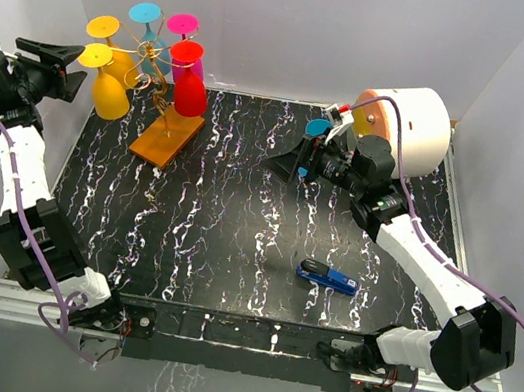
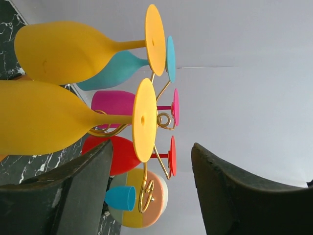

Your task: Take the wine glass off the wine glass rack

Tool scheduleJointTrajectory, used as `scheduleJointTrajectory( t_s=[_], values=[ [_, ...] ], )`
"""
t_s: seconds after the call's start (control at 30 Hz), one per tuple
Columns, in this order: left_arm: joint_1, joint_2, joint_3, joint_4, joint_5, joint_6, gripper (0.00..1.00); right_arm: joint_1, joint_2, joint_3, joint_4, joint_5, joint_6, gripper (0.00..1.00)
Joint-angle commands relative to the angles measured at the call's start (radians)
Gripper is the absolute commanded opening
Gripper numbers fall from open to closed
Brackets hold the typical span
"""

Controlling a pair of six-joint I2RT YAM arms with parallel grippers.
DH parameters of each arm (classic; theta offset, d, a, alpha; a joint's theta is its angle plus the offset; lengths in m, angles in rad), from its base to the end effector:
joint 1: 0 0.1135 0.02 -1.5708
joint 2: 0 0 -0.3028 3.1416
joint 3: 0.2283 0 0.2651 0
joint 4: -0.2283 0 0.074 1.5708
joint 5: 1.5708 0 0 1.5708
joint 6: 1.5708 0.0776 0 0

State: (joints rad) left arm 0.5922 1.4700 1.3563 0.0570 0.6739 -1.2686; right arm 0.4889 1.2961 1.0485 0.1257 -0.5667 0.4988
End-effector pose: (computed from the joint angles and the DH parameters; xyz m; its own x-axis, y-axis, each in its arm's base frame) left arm 0.3484 0.1760 0.4374 -0.0911 -0.9604 -0.2634 -0.0208 0.2663 -0.9637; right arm 0.2818 0.1971 0.3829 -0.5089 0.1865 -0.8404 -0.7097 0.4616 0.5322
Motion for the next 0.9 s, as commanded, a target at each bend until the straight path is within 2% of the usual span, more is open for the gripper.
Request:
scheduleJointTrajectory(
  t_s=[0.0, 0.27, 0.7, 0.87],
  values=[
    [-0.010, -0.011, -0.014, 0.068, 0.015, -0.040, 0.61, -0.004, -0.040, -0.005, 0.059, 0.013, -0.001, 0.95],
    [-0.030, 0.014, 0.013, 0.050, -0.019, -0.031, 0.51, -0.003, -0.041, -0.005, 0.058, 0.019, -0.003, 0.95],
    [-0.033, 0.007, 0.003, 0.057, -0.042, -0.024, 0.25, -0.003, -0.038, 0.001, 0.061, 0.019, 0.001, 0.95],
    [-0.034, -0.009, 0.000, 0.060, -0.044, -0.025, 0.12, -0.003, -0.033, 0.002, 0.065, 0.018, 0.009, 0.95]
  ],
)
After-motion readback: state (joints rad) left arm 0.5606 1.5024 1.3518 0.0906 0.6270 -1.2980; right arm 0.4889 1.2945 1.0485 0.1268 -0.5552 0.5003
